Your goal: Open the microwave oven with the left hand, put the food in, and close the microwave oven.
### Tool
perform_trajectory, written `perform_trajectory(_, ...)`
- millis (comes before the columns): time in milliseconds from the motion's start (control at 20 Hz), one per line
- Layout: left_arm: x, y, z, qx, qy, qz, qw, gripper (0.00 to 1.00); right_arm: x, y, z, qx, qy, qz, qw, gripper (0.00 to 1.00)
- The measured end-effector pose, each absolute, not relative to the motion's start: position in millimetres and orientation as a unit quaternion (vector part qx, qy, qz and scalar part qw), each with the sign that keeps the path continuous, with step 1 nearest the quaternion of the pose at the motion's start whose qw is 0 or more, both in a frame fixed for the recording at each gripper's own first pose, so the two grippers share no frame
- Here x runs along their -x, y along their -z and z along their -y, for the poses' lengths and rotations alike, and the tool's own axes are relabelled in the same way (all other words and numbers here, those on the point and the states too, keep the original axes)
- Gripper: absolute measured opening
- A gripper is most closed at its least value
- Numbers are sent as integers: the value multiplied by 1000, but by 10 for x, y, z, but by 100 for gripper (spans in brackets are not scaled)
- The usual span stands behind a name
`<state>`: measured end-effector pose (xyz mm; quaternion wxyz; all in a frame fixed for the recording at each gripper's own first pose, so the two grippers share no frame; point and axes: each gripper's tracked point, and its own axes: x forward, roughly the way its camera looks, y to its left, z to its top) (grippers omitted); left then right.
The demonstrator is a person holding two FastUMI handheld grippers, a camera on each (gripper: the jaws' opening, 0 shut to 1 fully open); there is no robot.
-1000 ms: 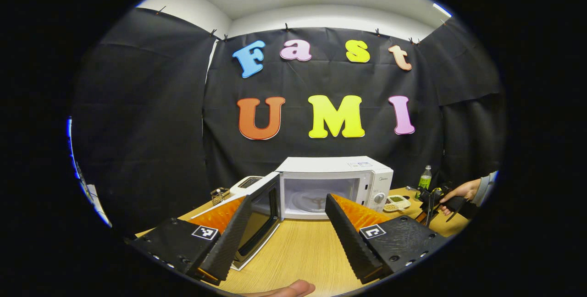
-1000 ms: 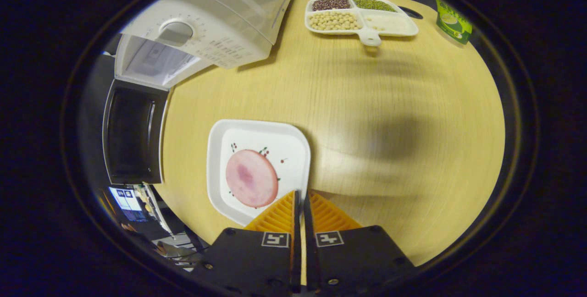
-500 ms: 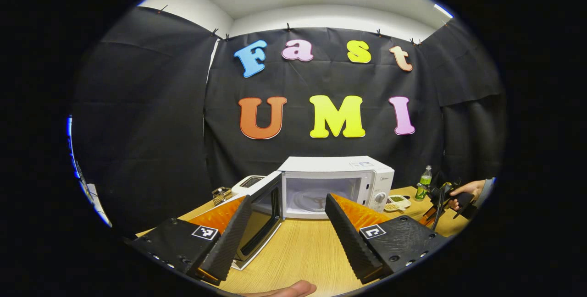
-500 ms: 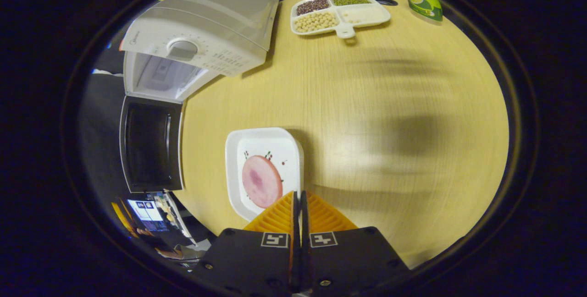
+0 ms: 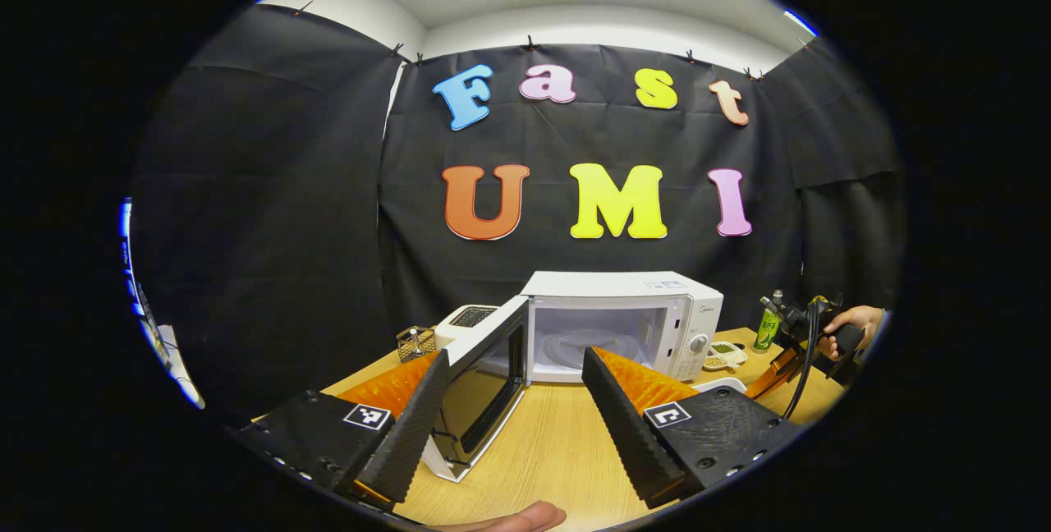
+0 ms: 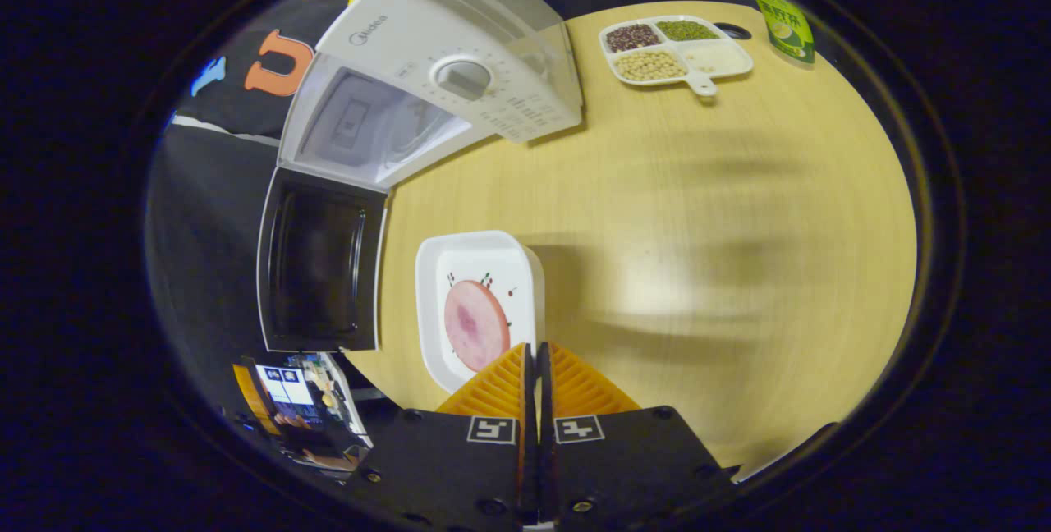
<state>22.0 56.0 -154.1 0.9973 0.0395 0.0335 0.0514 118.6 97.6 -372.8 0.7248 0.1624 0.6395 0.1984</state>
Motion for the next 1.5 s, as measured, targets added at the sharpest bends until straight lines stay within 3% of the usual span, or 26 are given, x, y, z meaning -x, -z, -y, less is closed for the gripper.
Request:
perform_trajectory(200, -147, 1570, -828, -54, -65, -36, 996, 88, -1299, 3677, -1553, -198, -201, -603, 746, 0)
perform_trajectory(350, -74, 1590, -998, -55, -71, -40, 995, 88, -1415, 3610, -2081, -258, -213, -566, 753, 4)
perform_trajectory(450, -28, 1595, -1131, -53, -78, -36, 995, 88, -1509, 3629, -2360, -291, -202, -545, 760, 0)
perform_trajectory(500, -29, 1605, -1175, -50, -80, -35, 995, 96, -1565, 3635, -2484, -312, -193, -536, 760, 4)
perform_trajectory(700, -15, 1634, -1382, -46, -92, -35, 994, 96, -1864, 3625, -2939, -438, -142, -480, 747, 4)
perform_trajectory(1000, -82, 1750, -1584, -46, -106, -46, 992, 95, -2568, 3788, -3150, -541, -25, -327, 775, 4)
perform_trajectory(1100, -86, 1732, -1586, -53, -107, -42, 992, 95, -2812, 3767, -3233, -570, -10, -278, 773, 0)
perform_trajectory(1300, -91, 1690, -1696, -52, -141, -35, 988, 96, -3223, 3721, -3362, -626, 9, -204, 752, 6)
perform_trajectory(1400, -88, 1708, -1679, -48, -142, -38, 988, 95, -3390, 3735, -3403, -620, 8, -188, 762, 6)
perform_trajectory(1450, -111, 1729, -1680, -47, -144, -41, 988, 95, -3459, 3747, -3421, -616, 8, -182, 766, 16)
perform_trajectory(1500, -129, 1755, -1687, -47, -144, -46, 987, 95, -3524, 3786, -3411, -613, 11, -176, 770, 8)
